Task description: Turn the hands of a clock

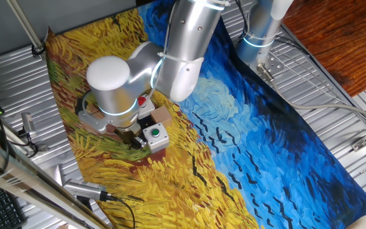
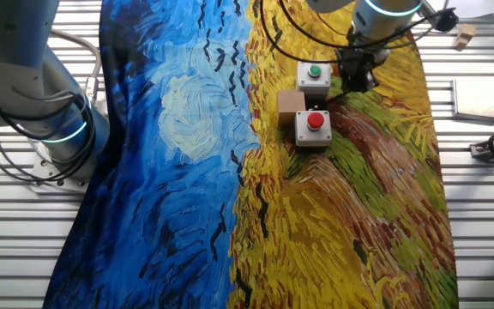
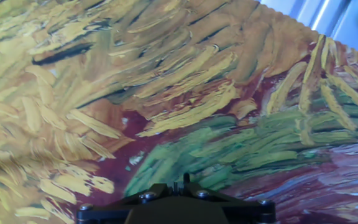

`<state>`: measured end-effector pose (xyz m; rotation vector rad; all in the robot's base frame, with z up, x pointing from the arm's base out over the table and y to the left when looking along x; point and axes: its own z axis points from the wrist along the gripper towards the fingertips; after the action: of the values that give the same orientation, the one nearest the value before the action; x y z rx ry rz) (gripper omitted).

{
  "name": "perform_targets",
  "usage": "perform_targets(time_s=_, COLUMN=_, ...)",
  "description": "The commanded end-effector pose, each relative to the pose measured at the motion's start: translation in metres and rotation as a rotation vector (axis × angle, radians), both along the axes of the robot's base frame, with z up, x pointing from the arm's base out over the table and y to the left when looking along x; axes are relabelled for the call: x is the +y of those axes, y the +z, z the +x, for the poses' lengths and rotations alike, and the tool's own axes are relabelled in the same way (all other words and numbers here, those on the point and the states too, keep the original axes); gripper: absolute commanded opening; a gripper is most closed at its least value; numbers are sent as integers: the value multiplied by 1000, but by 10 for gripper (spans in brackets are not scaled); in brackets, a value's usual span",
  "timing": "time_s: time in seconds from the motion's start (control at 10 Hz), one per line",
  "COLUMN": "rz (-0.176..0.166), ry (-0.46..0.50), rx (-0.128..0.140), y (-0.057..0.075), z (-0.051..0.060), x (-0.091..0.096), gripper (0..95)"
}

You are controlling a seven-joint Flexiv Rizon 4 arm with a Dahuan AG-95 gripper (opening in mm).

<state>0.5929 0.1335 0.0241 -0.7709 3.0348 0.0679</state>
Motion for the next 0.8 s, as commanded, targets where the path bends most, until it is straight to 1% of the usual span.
perform_targets(time_s=0.1, rz=-3, ry=15, rx=-2, y=2, z=0, x=-9, gripper=0)
perform_targets(time_s=0.2, rz=-4, ry=19, rx=-2, y=2, z=-1, x=-12, gripper=0)
perform_targets(time_s=0.6, rz=-14, ry=55, rx=-4, y=3, z=-5, x=-36, gripper=0)
perform_targets(time_s=0.8, rz=-10, ry=58, rx=-4, y=5, z=-7, x=-44, gripper=0)
